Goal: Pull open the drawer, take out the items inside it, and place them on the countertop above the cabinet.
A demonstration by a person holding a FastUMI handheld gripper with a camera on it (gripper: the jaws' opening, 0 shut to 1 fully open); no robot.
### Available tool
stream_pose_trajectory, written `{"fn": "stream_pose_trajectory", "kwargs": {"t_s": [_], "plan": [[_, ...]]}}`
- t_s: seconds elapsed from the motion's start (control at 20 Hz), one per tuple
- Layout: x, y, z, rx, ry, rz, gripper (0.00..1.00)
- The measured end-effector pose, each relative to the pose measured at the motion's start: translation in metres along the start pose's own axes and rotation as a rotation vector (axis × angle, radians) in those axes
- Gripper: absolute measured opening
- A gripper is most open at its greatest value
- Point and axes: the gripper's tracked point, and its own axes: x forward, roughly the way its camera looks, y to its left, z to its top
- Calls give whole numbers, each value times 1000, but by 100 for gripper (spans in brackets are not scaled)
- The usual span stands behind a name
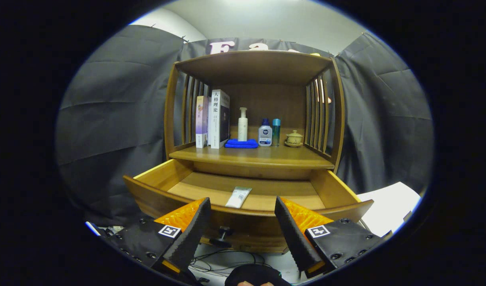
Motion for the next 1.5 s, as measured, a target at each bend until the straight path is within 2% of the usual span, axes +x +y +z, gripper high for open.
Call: {"fn": "stream_pose_trajectory", "kwargs": {"t_s": [0.35,0.55,0.8,0.95,1.2,1.5], "plan": [[53,-19,41,68,118,6,100],[84,-13,51,68,226,37,99],[123,20,26,51,442,138,98],[139,37,-6,55,619,174,98],[168,32,-40,-61,754,120,98],[181,35,-65,-42,905,103,99]]}}
